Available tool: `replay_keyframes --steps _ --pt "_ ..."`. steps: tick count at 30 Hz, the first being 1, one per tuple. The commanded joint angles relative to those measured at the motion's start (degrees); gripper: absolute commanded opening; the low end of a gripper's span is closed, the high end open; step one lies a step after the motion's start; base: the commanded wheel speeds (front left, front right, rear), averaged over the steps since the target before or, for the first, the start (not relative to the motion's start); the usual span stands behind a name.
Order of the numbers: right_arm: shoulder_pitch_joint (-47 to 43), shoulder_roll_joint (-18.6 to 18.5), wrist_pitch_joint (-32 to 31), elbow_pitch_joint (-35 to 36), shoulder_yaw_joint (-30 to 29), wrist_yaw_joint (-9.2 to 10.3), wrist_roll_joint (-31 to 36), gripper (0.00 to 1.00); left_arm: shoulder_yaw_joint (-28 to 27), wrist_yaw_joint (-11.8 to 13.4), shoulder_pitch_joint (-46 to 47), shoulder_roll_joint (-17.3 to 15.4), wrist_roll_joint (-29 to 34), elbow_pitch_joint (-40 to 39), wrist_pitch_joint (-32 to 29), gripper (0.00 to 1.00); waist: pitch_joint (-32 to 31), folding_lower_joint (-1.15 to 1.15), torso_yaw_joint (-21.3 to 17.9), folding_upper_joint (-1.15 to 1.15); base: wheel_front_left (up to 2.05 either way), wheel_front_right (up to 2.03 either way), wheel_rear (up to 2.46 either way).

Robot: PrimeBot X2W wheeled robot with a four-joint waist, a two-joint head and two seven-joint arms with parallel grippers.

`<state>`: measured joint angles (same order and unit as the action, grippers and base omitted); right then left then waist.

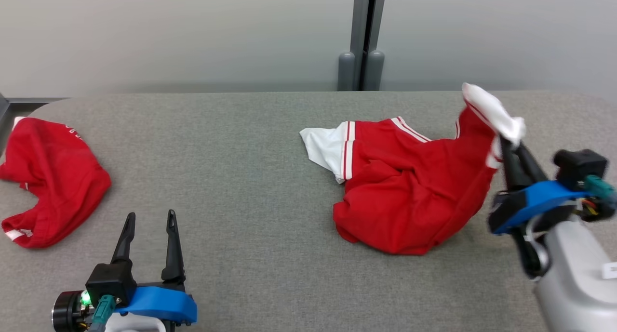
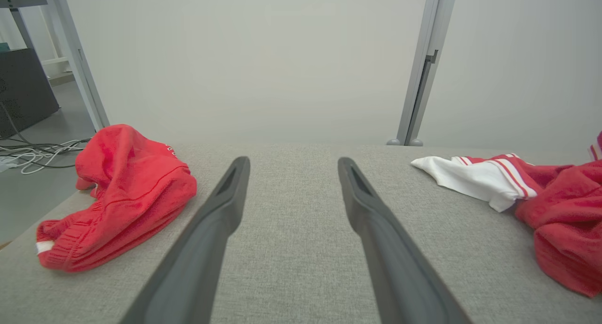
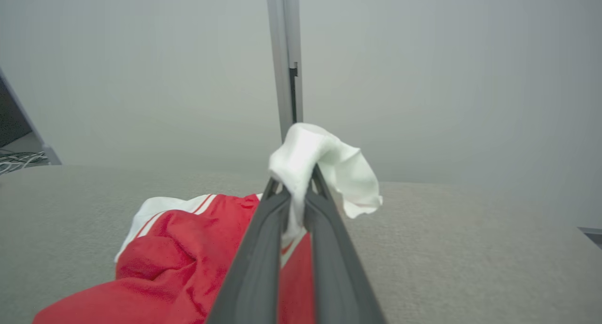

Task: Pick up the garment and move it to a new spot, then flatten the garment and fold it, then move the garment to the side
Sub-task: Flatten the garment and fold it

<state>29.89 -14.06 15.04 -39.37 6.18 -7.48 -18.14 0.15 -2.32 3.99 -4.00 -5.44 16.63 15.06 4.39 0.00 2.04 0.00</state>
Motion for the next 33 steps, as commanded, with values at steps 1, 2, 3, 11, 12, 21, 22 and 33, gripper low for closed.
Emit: replay_keyframes --steps 1,2,3,11,12,21,22,33 --pt "-1.00 1.03 0.19 1.32 0.88 -0.02 0.37 0.00 -0.33 -0.07 0.40 -0.13 0.19 -0.14 0.16 1.00 -0.11 0.00 0.24 0.00 0.00 0.00 0.00" --pt "-1.25 2.04 0.20 3.33 2.26 -0.02 0.36 0.00 -0.35 -0.09 0.48 -0.12 0.19 -0.16 0.17 1.00 -0.28 0.00 0.50 0.00 0.00 0.00 0.00" --pt "-1.30 2.89 0.21 5.31 3.80 -0.02 0.46 0.00 -0.36 -0.12 0.57 -0.11 0.26 -0.22 0.16 1.00 -0.38 0.00 0.87 0.00 0.00 0.00 0.00" --pt "-2.15 9.53 -0.38 14.16 22.86 -0.02 -1.25 0.00 -0.91 -0.30 1.10 0.00 -0.25 -0.37 0.17 1.00 -0.47 0.00 4.28 0.00 0.00 0.00 0.00" --pt "-2.10 9.90 -0.56 14.57 25.91 -0.02 -1.73 0.00 -1.01 -0.35 1.14 -0.03 -0.21 -0.31 0.16 1.00 -0.39 0.00 4.71 0.00 0.00 0.00 0.00" --pt "-2.78 11.17 -0.44 13.30 52.21 -0.03 -8.77 0.00 -1.24 -0.51 0.92 0.26 -0.06 -0.09 0.17 1.00 0.25 0.00 8.66 0.00 0.00 0.00 0.00" --pt "-2.98 11.11 -0.35 13.27 54.49 -0.02 -9.99 0.00 -1.24 -0.53 0.96 0.26 -0.05 -0.07 0.17 1.00 0.35 0.00 8.99 0.00 0.00 0.00 0.00" --pt "-0.23 11.10 -0.17 8.17 62.54 -0.02 -15.50 1.00 -1.87 0.07 0.27 0.64 -0.52 -0.36 0.17 1.00 1.22 0.00 7.41 0.00 0.00 0.00 0.00"
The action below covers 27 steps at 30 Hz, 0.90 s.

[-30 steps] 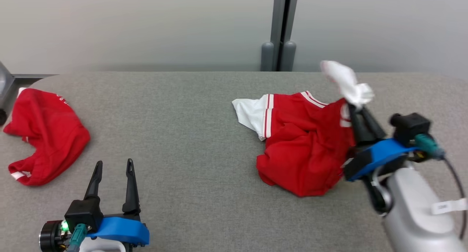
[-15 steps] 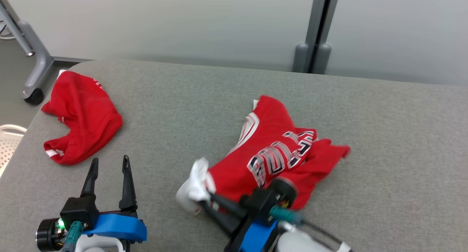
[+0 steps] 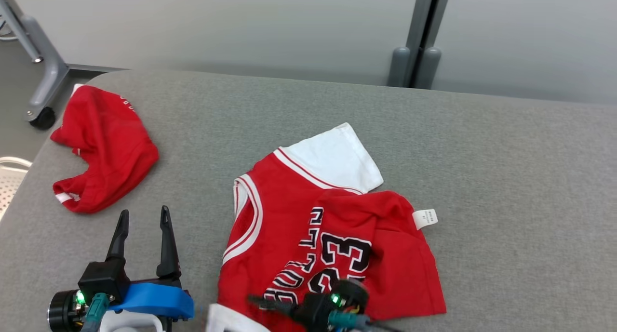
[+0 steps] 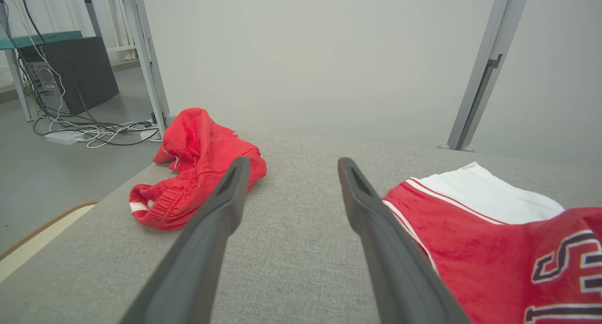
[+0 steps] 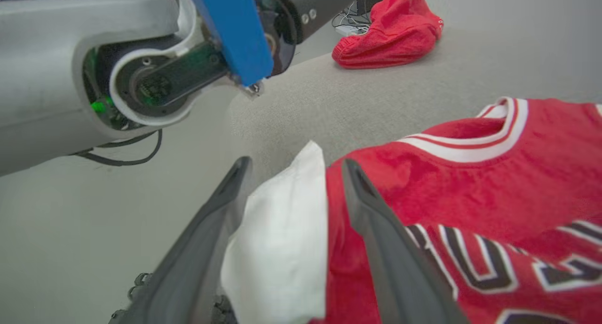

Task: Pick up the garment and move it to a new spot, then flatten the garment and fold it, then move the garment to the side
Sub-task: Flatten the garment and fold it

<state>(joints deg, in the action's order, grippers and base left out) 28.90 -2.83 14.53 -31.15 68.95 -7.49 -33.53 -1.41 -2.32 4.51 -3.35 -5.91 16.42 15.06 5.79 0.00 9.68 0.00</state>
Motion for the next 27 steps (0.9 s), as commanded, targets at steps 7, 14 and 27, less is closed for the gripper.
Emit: replay_keyframes --steps 7,14,27 --pt "0.46 -1.87 0.70 0.78 -13.19 -0.01 5.23 1.00 -0.92 0.22 -0.43 0.08 -0.10 -0.50 0.17 1.00 -0.45 0.00 -3.28 0.00 0.00 0.00 0.00" --pt "0.51 -6.76 0.69 3.44 -29.07 -0.01 9.92 1.00 -1.11 0.07 -0.63 0.12 0.48 -0.93 0.17 1.00 -0.62 0.00 -4.85 0.00 0.00 0.00 0.00" --pt "2.45 -9.84 -8.53 -5.98 -37.73 -0.02 12.26 1.00 -0.45 -0.41 0.38 0.32 0.35 -0.39 0.16 1.00 0.26 0.00 -3.67 0.00 0.00 0.00 0.00"
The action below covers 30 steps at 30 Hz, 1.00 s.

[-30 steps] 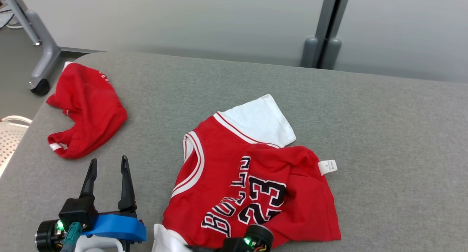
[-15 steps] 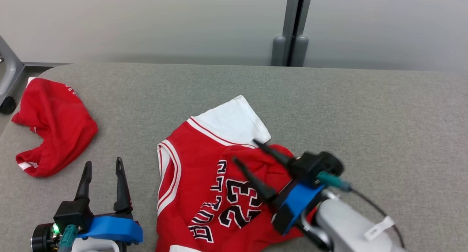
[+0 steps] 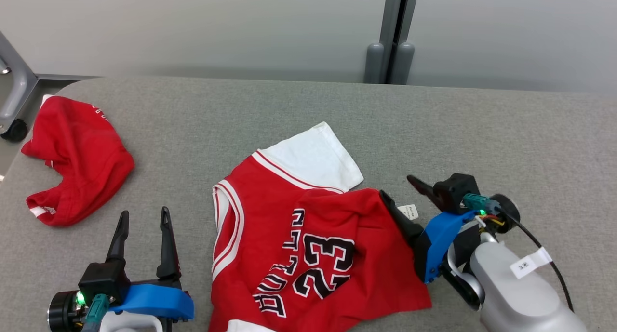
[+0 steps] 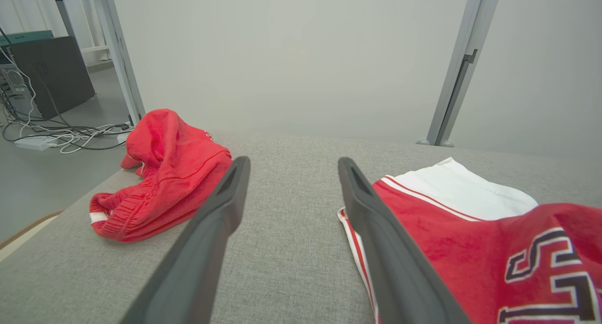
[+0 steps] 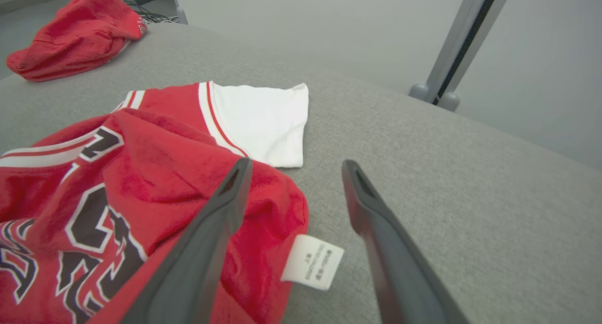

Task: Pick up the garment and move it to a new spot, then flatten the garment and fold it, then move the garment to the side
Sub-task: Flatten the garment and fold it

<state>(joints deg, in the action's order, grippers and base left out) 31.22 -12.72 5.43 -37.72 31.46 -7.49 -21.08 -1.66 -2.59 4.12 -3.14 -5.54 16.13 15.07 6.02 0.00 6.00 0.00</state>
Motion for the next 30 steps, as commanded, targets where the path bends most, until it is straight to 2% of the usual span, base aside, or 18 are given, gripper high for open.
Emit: replay_keyframes --steps 1,11,12,13,14,20,30 --pt "0.17 0.32 -0.13 -0.24 0.25 -0.01 -0.79 1.00 -0.15 -0.16 0.89 0.13 0.00 -0.02 0.16 1.00 0.12 0.00 0.17 0.00 0.00 0.00 0.00" --pt "1.35 2.33 -5.92 -10.45 6.04 -0.01 -5.84 1.00 0.93 0.23 1.41 0.23 -0.37 0.23 0.15 1.00 1.10 0.00 1.67 0.00 0.00 0.00 0.00" --pt "1.40 2.49 -6.06 -10.59 6.78 -0.01 -6.87 0.49 0.96 0.29 1.39 0.23 -0.38 0.32 0.16 1.00 1.09 0.00 1.70 0.00 0.00 0.00 0.00" --pt "1.53 2.47 -5.76 -10.66 7.39 -0.01 -8.03 0.07 0.95 0.40 1.32 0.25 -0.43 0.37 0.16 1.00 1.06 0.00 1.66 0.00 0.00 0.00 0.00" --pt "1.79 2.17 -5.42 -10.85 8.01 -0.01 -8.64 0.00 0.92 0.44 1.18 0.25 -0.49 0.41 0.16 1.00 0.98 0.00 1.57 0.00 0.00 0.00 0.00" --pt "5.53 -1.43 -1.52 -12.30 7.34 -0.01 -11.61 0.00 0.77 0.59 1.10 0.26 -0.89 0.51 0.15 1.00 0.76 0.00 0.96 0.00 0.00 0.00 0.00" --pt "17.48 -12.02 1.72 -17.00 1.84 -0.01 -11.24 0.00 1.99 0.61 2.45 0.27 -1.47 0.09 0.16 1.00 2.14 0.00 2.00 0.00 0.00 0.00 0.00"
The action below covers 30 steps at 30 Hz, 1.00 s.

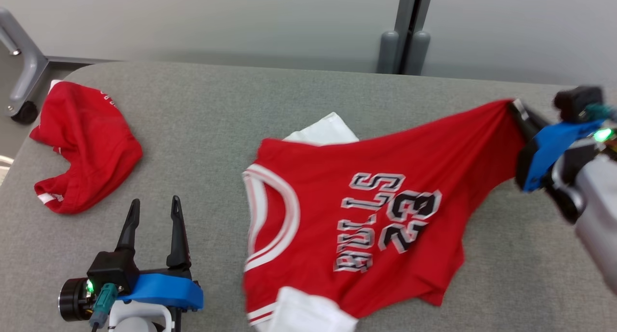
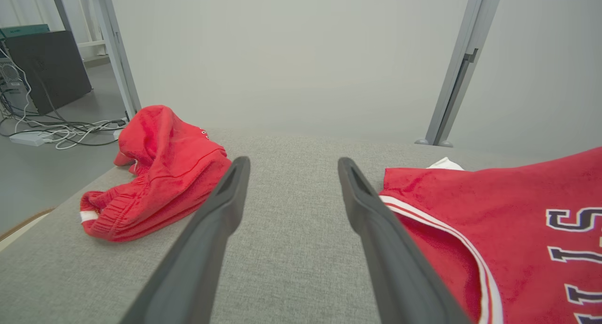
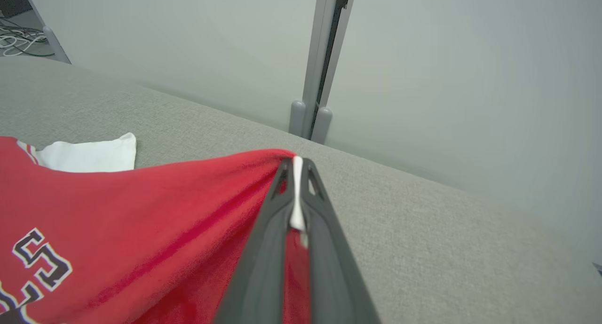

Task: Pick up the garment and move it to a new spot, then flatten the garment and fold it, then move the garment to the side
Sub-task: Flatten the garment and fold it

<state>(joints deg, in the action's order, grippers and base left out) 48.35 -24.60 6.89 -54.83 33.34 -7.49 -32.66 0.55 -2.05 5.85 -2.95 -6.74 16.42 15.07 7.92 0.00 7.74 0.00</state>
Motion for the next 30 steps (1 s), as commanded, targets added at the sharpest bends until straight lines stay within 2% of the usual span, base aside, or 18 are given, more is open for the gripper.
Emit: replay_keyframes --steps 1,5,9,10,11,17,23,26,30 --pt "1.65 -0.97 0.29 -0.60 -0.30 -0.01 0.70 0.00 0.04 0.17 0.77 0.09 -0.36 -0.15 0.15 1.00 0.43 0.00 0.56 0.00 0.00 0.00 0.00" --pt "7.37 -2.94 0.74 -3.38 -1.73 -0.01 1.48 0.00 1.05 0.48 1.73 0.09 -0.84 0.03 0.16 1.00 1.33 0.00 1.66 0.00 0.00 0.00 0.00" --pt "11.80 -2.82 1.34 -6.94 -2.14 -0.01 3.49 0.00 1.28 0.57 2.12 0.11 -1.26 0.10 0.16 1.00 2.34 0.00 2.32 0.00 0.00 0.00 0.00" --pt "12.33 -2.05 1.21 -7.99 -2.11 -0.01 3.72 0.09 1.39 0.72 2.28 0.12 -1.26 0.02 0.15 1.00 2.53 0.00 2.33 0.00 0.00 0.00 0.00" --pt "12.70 -1.41 0.74 -8.95 -1.84 -0.01 4.02 1.00 1.52 0.86 2.39 0.11 -1.41 0.00 0.15 1.00 2.79 0.00 2.34 0.00 0.00 0.00 0.00" --pt "12.59 0.23 4.10 -11.15 -1.71 -0.01 3.03 1.00 2.17 1.51 2.75 0.12 -1.80 0.10 0.16 1.00 3.15 0.00 1.26 0.00 0.00 0.00 0.00" --pt "7.61 1.30 8.08 -8.61 -3.65 -0.01 1.06 1.00 1.12 1.36 1.88 0.10 -1.11 0.31 0.16 1.00 2.01 0.00 -1.41 0.00 0.00 0.00 0.00" --pt "3.65 1.69 8.34 -2.48 -6.48 -0.01 1.13 1.00 0.37 1.14 1.09 -0.02 -0.60 0.43 0.15 1.00 1.04 0.00 -2.95 0.00 0.00 0.00 0.00" --pt "-6.41 2.98 8.33 8.42 -12.38 -0.01 3.66 1.00 -0.85 0.78 -0.03 -0.19 -0.12 0.34 0.15 1.00 -0.50 0.00 -4.66 0.00 0.00 0.00 0.00"
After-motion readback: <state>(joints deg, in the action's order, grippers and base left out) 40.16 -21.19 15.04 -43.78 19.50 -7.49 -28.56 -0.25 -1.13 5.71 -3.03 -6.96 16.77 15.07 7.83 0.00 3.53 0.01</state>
